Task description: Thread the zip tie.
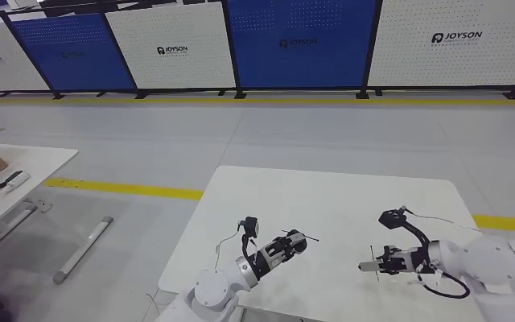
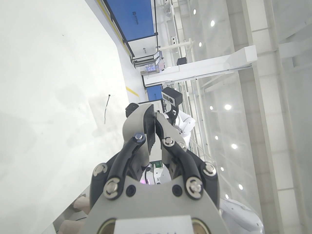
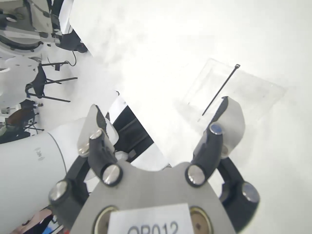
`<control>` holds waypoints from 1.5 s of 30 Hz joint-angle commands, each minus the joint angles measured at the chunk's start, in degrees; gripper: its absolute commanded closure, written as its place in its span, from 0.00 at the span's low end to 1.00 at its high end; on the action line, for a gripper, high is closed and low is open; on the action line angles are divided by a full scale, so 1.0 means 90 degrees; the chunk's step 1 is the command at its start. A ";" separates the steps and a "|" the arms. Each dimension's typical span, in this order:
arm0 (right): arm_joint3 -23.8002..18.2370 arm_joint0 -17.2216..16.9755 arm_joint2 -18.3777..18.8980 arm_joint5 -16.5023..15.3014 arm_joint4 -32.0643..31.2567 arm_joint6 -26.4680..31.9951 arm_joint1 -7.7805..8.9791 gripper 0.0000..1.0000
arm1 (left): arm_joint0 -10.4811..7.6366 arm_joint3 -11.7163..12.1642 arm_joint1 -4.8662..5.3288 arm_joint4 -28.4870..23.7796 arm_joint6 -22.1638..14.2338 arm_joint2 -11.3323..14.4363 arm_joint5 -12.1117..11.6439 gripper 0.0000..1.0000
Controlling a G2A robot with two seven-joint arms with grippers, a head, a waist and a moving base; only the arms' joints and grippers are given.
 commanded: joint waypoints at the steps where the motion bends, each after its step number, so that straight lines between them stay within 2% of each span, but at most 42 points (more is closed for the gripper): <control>1: 0.0340 0.0455 -0.0496 0.0161 0.0071 -0.0001 0.0036 0.00 | 0.0000 0.0000 0.0000 0.0000 0.0000 0.0000 0.0000 1.00; 3: 0.0555 0.0761 -0.0863 0.0226 0.0117 -0.0001 0.0069 0.00 | 0.0000 0.0000 0.0000 0.0000 0.0000 0.0000 0.0000 1.00; 5: 0.0831 0.1117 -0.1435 0.0512 0.0048 -0.0001 0.0114 0.00 | 0.0000 0.0000 0.0000 0.0000 0.0000 0.0000 0.0000 1.00; 6: 0.0868 0.1231 -0.1542 0.0562 0.0072 -0.0001 0.0124 0.00 | 0.0000 0.0000 0.0000 0.0000 0.0000 0.0000 0.0000 1.00; 17: 0.0877 0.1179 -0.1563 0.0592 -0.0009 -0.0122 0.0123 0.00 | 0.0000 0.0000 0.0000 0.0000 0.0000 0.0000 0.0000 1.00; 23: 0.0688 0.1055 -0.1504 0.1220 -0.0410 -0.0465 0.0152 0.00 | 0.0000 0.0000 0.0000 0.0000 0.0000 0.0000 0.0000 1.00; 24: 0.0647 0.1034 -0.1480 0.1276 -0.0442 -0.0481 0.0161 0.05 | 0.0000 0.0000 0.0000 0.0000 0.0000 0.0000 0.0000 1.00; 25: 0.0599 0.1001 -0.1435 0.1312 -0.0439 -0.0475 0.0175 0.27 | 0.0000 0.0000 0.0000 0.0000 0.0000 0.0000 0.0000 1.00; 26: 0.0574 0.0977 -0.1401 0.1322 -0.0444 -0.0456 0.0187 0.44 | 0.0000 0.0000 0.0000 0.0000 0.0000 0.0000 0.0000 1.00; 27: 0.0558 0.0954 -0.1368 0.1352 -0.0463 -0.0438 0.0200 0.51 | 0.0000 0.0000 0.0000 0.0000 0.0000 0.0000 0.0000 1.00; 31: 0.0486 0.0866 -0.1280 0.1638 -0.0668 -0.0361 0.0248 0.51 | 0.0000 0.0000 0.0000 0.0000 0.0000 0.0000 0.0000 1.00; 33: 0.0440 0.0831 -0.1271 0.1800 -0.0796 -0.0387 0.0258 0.54 | 0.0000 0.0000 0.0000 0.0000 0.0000 0.0000 0.0000 1.00; 36: 0.0457 0.0829 -0.1255 0.1865 -0.0824 -0.0368 0.0262 0.62 | 0.0000 0.0000 0.0000 0.0000 0.0000 0.0000 0.0000 1.00; 39: 0.0467 0.0860 -0.1288 0.1928 -0.0868 -0.0333 0.0253 0.60 | 0.0000 0.0000 0.0000 0.0000 0.0000 0.0000 0.0000 1.00; 45: 0.0591 0.0985 -0.1482 0.2161 -0.1041 -0.0351 0.0189 0.67 | 0.0000 0.0000 0.0000 0.0000 0.0000 0.0000 0.0000 1.00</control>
